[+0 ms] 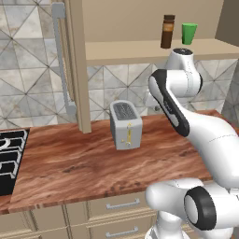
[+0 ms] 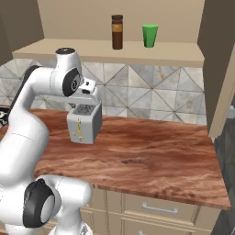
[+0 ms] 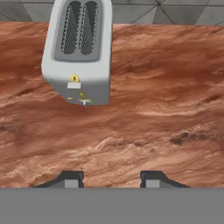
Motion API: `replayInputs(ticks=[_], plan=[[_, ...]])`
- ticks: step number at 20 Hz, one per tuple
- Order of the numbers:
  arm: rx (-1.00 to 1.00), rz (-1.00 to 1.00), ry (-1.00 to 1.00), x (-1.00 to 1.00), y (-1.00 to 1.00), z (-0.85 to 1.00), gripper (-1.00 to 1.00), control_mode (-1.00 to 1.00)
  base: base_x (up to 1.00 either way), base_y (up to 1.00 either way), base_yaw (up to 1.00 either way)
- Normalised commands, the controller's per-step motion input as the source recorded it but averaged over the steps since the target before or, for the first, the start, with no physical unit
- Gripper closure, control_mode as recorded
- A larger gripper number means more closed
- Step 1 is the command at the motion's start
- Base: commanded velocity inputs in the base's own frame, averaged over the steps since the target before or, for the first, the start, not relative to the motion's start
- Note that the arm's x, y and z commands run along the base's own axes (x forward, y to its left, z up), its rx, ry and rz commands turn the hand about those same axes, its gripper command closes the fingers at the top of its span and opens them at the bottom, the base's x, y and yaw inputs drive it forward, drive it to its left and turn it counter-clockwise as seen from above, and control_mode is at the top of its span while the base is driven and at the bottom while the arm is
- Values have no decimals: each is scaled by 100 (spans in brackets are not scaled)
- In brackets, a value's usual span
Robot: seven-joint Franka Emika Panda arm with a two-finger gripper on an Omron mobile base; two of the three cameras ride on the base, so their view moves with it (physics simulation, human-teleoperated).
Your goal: Take the cinnamon bottle from the cabinet and place it on the dining table, next to the plate with the cupcake. Then take the chocolate from the dining counter and place it on the cupcake plate.
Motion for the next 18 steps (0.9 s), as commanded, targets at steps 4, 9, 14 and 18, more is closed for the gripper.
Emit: replayInputs(ticks=[4, 9, 14, 18], plan=[[-3, 2, -17, -22, 3, 3, -100, -100, 0, 0, 0], [-2, 0, -48, -23, 4, 33, -100, -100, 0, 0, 0], [0, 0, -51, -7, -7, 55, -100, -100, 0, 0, 0], [0, -3, -37, 10, -10, 59, -100, -100, 0, 0, 0]])
